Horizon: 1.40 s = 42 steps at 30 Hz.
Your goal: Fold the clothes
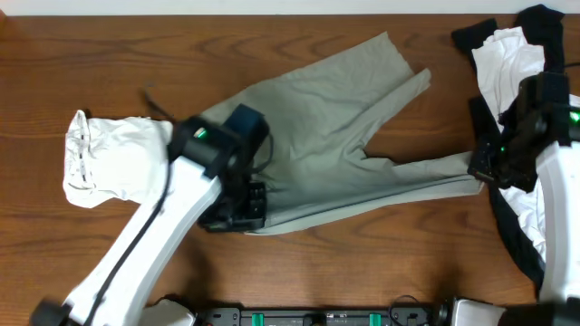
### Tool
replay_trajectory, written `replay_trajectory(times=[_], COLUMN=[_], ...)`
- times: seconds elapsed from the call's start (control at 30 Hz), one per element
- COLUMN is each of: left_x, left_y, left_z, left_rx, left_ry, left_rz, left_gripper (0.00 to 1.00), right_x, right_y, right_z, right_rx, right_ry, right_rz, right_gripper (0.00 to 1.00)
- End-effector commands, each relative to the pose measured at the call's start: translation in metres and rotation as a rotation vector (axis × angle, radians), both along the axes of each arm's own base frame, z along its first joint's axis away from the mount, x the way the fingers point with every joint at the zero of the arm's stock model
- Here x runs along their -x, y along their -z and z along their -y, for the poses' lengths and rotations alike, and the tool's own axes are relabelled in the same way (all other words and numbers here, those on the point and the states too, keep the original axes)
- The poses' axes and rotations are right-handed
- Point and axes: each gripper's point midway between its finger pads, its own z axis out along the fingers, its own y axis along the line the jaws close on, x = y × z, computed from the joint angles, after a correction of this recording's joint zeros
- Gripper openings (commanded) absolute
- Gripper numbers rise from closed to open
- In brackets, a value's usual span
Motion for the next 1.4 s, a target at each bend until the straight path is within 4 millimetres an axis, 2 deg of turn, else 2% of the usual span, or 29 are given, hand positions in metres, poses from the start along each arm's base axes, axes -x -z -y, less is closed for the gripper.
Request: replay_trajectory(times=[0.0, 0.1, 0.2, 0.33, 0.4, 0.57, 0.73, 0.93, 1.17, 1.27, 1.37], left_x=[0.004, 0.007, 0.001, -0.027, -0.040, -0.075, -0.107, -0.134, -0.138, -0.138, -0.145], left_y=[-0.010, -0.015, -0.014, -0.014, -0.016, -0.025, -0.029, -0.010, 0.028, 0.032, 0.028], left_z=[-0.022, -0.024, -0.029, -0.046, -0.050, -0.065, -0.073, -0.079, -0.062, -0.055, -0.052], left_rx=[-0.076, -0.066, -0.098, -0.214, -0.237, -0.302, -0.289, -0.296, -0.259, -0.229, -0.200], left_ry=[-0.044, -0.057, -0.084, -0.197, -0.240, -0.411, -0.507, -0.570, -0.571, -0.611, -0.690], left_rz=[0.077, 0.097, 0.128, 0.262, 0.328, 0.495, 0.589, 0.563, 0.400, 0.368, 0.397], left_gripper=[0.06, 0.06, 0.06, 0.06, 0.06, 0.06, 0.06, 0.06, 0.06, 0.06, 0.06], right_x=[0.009, 0.017, 0.010, -0.027, -0.040, -0.080, -0.118, -0.163, -0.197, -0.208, -0.222], right_y=[-0.012, -0.020, -0.032, -0.047, -0.048, -0.037, -0.022, -0.009, -0.005, -0.005, -0.006], right_z=[0.017, 0.015, 0.016, -0.001, -0.007, -0.025, -0.040, -0.062, -0.072, -0.073, -0.073], right_rx=[0.092, 0.094, 0.110, 0.080, 0.078, 0.080, 0.078, 0.083, 0.094, 0.099, 0.105], right_ry=[0.032, 0.040, 0.024, -0.123, -0.156, -0.239, -0.285, -0.344, -0.362, -0.361, -0.360], right_rz=[0.024, 0.041, 0.122, 0.294, 0.330, 0.377, 0.421, 0.504, 0.594, 0.630, 0.673], right_gripper=[0.01, 0.01, 0.01, 0.01, 0.01, 0.01, 0.01, 0.01, 0.01, 0.01, 0.01])
